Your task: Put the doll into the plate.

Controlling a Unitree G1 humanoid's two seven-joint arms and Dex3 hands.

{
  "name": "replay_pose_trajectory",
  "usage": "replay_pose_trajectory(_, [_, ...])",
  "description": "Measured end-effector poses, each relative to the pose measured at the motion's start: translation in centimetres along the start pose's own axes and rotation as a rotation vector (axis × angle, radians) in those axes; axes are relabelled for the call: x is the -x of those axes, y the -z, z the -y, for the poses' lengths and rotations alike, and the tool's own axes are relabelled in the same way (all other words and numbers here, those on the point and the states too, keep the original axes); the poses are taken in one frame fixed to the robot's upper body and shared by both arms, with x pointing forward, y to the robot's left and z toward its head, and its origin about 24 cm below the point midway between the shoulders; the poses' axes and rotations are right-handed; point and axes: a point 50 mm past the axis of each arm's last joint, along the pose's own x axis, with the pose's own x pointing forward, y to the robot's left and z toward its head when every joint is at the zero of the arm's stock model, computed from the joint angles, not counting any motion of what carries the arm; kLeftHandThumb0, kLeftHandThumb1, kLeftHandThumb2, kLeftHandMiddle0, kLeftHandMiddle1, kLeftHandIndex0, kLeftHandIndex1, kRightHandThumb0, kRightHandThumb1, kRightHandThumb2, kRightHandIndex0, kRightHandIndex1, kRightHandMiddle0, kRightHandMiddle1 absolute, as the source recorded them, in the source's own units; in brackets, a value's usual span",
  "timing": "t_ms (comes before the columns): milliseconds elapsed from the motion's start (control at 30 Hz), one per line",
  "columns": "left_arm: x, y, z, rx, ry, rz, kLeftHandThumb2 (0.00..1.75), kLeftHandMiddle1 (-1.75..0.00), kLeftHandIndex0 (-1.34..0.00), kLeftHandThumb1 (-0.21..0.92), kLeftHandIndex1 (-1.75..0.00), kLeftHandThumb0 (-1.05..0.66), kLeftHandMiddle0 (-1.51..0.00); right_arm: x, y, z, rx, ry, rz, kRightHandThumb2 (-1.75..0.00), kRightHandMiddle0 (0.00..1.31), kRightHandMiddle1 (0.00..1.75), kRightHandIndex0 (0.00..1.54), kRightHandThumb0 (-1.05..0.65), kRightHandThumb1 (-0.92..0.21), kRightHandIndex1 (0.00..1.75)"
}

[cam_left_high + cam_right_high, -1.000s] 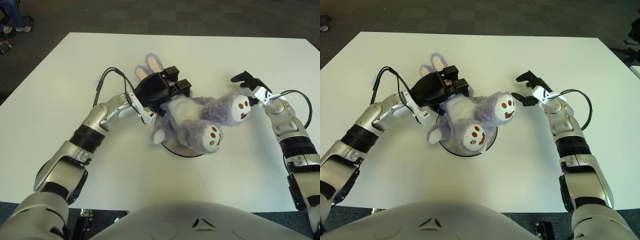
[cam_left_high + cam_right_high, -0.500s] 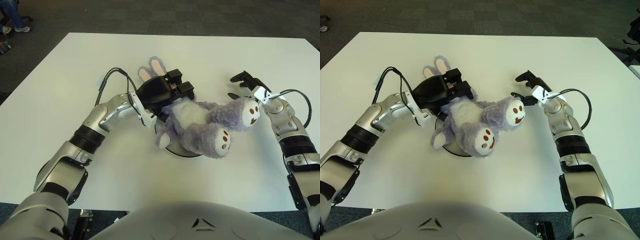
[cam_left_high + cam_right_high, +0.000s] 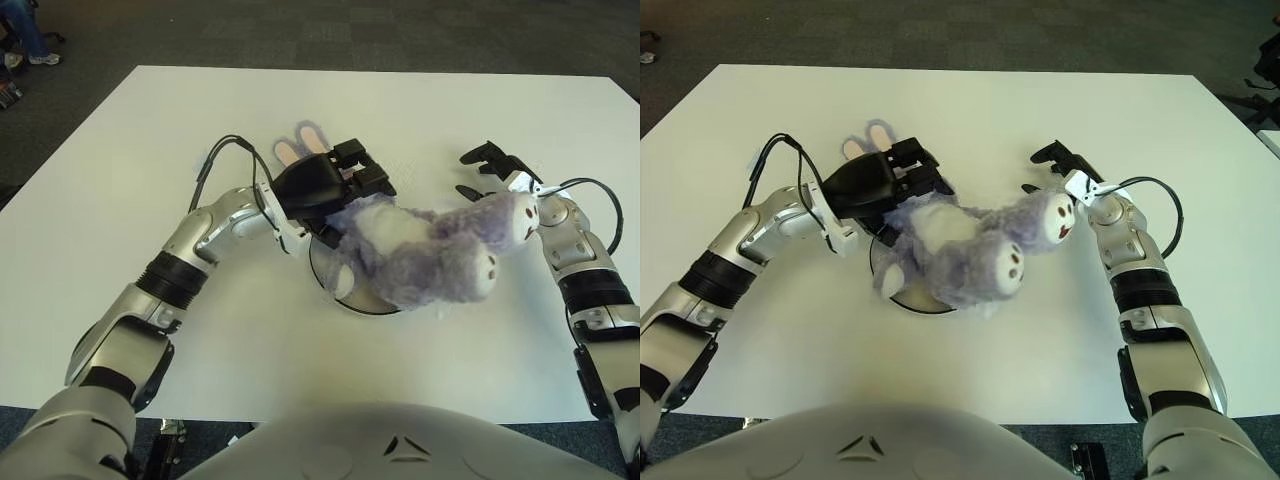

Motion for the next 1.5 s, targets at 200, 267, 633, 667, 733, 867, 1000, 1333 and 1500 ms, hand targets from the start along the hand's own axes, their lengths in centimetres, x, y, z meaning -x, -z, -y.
replay_pose_trajectory(200, [0.2, 0.0, 0.0, 0.015, 0.006, -0.007, 0.69, -0.35, 0.0, 0.92, -0.65, -1.0, 0.0, 0.0, 0.0, 0.0, -0.014, 0.002, -0.001, -0.81, 0.0, 1.02, 0.17, -0.53, -0.67, 0.74])
replay_pose_trajectory(267, [0.3, 0.0, 0.1, 0.02, 0.007, -0.008, 0.71, -0.32, 0.0, 0.92, -0.6, -1.02, 0.0, 0.0, 0.1, 0.0, -0.032, 0.003, -0.003, -0.81, 0.0, 1.02, 0.16, -0.53, -0.67, 0.73])
replay_pose_trajectory(633, [0.8, 0.2, -0.1, 0.017, 0.009, -0.016, 0.84, -0.26, 0.0, 0.92, -0.19, -1.05, 0.0, -0.1, 0.1, 0.1, -0.027, -0.007, 0.004, -0.81, 0.0, 0.96, 0.15, -0.58, -0.62, 0.71])
replay_pose_trajectory(667, [0.8, 0.2, -0.2, 0.016, 0.009, -0.018, 0.84, -0.27, 0.0, 0.92, -0.18, -1.05, 0.0, -0.1, 0.1, 0.1, -0.023, -0.008, 0.006, -0.8, 0.0, 0.96, 0.15, -0.58, -0.62, 0.71])
replay_pose_trajectory(733, [0.9, 0.3, -0.2, 0.013, 0.011, -0.021, 0.84, -0.42, 0.0, 0.92, -0.16, -1.05, 0.0, -0.1, 0.1, 0.1, -0.014, -0.011, 0.01, -0.79, 0.0, 0.95, 0.15, -0.6, -0.63, 0.71])
replay_pose_trajectory(867, [1.0, 0.4, -0.3, 0.011, 0.006, -0.027, 0.81, -0.62, 0.0, 0.92, -0.16, -1.05, 0.0, -0.1, 0.2, 0.1, 0.003, -0.016, 0.017, -0.76, 0.0, 0.94, 0.14, -0.64, -0.65, 0.7])
replay_pose_trajectory(1000, [1.2, 0.5, -0.5, 0.01, -0.022, -0.031, 0.64, -0.52, 0.0, 0.92, -0.14, -1.03, 0.0, 0.0, 0.2, 0.0, -0.001, -0.02, 0.02, -0.71, 0.0, 0.91, 0.13, -0.67, -0.68, 0.67])
replay_pose_trajectory(1333, [1.5, 0.7, -0.8, 0.014, -0.113, -0.026, 0.62, -0.48, 0.0, 0.92, -0.15, -1.0, 0.0, -0.2, 0.1, 0.0, -0.001, -0.025, 0.019, -0.67, 0.0, 0.91, 0.16, -0.67, -0.68, 0.68])
replay_pose_trajectory(1500, [2.0, 1.1, -1.1, 0.056, -0.158, -0.03, 0.74, -0.46, 0.0, 0.92, -0.19, -1.01, -0.01, -0.1, 0.2, 0.0, -0.01, -0.025, 0.019, -0.72, 0.0, 0.92, 0.18, -0.63, -0.64, 0.74])
